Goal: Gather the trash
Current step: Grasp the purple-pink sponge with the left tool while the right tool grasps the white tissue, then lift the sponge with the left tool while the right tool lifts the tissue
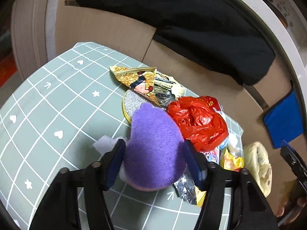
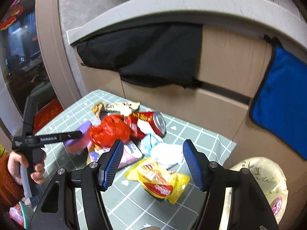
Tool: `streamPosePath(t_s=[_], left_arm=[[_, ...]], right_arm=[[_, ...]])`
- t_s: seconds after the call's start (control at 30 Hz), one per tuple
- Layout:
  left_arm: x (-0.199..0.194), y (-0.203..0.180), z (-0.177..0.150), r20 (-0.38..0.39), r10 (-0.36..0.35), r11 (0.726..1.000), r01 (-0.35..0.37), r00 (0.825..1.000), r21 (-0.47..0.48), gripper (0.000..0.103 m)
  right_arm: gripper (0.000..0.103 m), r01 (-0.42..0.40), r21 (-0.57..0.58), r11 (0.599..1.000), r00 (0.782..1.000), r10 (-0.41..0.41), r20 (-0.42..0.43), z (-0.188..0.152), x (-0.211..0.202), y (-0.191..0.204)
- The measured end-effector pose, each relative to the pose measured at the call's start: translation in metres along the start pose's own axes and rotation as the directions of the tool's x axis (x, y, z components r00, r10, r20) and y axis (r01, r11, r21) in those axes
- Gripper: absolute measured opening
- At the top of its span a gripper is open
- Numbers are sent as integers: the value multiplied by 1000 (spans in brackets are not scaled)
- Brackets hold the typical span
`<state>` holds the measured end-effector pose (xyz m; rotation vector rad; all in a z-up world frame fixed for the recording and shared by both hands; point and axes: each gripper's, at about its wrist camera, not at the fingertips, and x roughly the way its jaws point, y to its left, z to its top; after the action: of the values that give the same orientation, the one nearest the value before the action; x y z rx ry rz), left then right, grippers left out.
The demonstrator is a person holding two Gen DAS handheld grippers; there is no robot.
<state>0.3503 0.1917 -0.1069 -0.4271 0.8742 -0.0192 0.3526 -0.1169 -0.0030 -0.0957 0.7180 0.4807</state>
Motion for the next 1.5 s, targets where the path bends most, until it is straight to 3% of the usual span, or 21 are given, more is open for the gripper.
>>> streamPosePath(t_s=[0.03, 0.13, 0.2, 0.47, 0.6, 0.7, 0.8, 0.9, 0.93, 1.0, 1.1, 1.17, 1.23, 1.4, 1.5], left_arm=[[-2, -1, 0, -3, -4, 1000, 4, 1000, 12, 40], [-13, -2, -2, 3, -10, 999, 10, 1000, 31, 28], [-23, -2, -4, 22, 2, 999, -3, 1000, 37, 25], [-41, 3, -7, 33, -23, 999, 22, 999, 40, 25], [-48, 16, -7, 52, -41, 999, 42, 998, -14, 27], [-52, 30, -7, 78, -28, 998, 33, 997, -61, 40], [-50, 47, -8, 75, -27, 991, 36, 997, -132, 42], [-45, 56, -10, 51, -66, 979, 75, 996, -192, 45], [-43, 56, -10, 43, -82, 976, 89, 996, -201, 46], [-37, 52, -10, 27, -104, 972, 108, 994, -207, 46], [-26, 38, -7, 10, -119, 973, 119, 993, -197, 48], [-16, 25, -5, -1, -72, 984, 71, 997, -161, 48], [-6, 16, -6, -14, -16, 990, 13, 1000, -140, 48], [11, 13, -13, -61, 6, 983, -17, 998, -181, 48], [5, 13, -15, -33, 15, 983, -21, 999, -181, 40]], right_arm=[[62, 2, 3, 1000, 1000, -2, -12, -3, 3, -3], [61, 8, 10, 1000, 999, -8, -31, -13, 12, -12], [61, 5, 13, 1000, 999, -5, -50, -19, 20, -18], [57, -20, 0, 1000, 991, 20, -130, -32, 61, -31], [57, -49, -1, 999, 989, 49, -143, -22, 88, -33], [57, -69, -13, 998, 984, 65, -167, -15, 114, -31], [55, -90, 16, 996, 974, 92, -208, -15, 137, -34], [49, -163, 102, 981, 954, 183, -238, -22, 151, -40], [47, -195, 142, 970, 944, 225, -240, -27, 151, -41], [29, -214, 153, 965, 932, 248, -262, -35, 149, -38], [22, -197, 108, 975, 937, 219, -273, -50, 133, -25], [17, -199, 96, 975, 937, 219, -274, -56, 122, -20], [14, -200, 83, 976, 940, 215, -263, -62, 109, -13], [9, -200, 40, 979, 956, 204, -210, -63, 83, -6], [9, -191, 4, 982, 963, 188, -193, -58, 73, -2]])
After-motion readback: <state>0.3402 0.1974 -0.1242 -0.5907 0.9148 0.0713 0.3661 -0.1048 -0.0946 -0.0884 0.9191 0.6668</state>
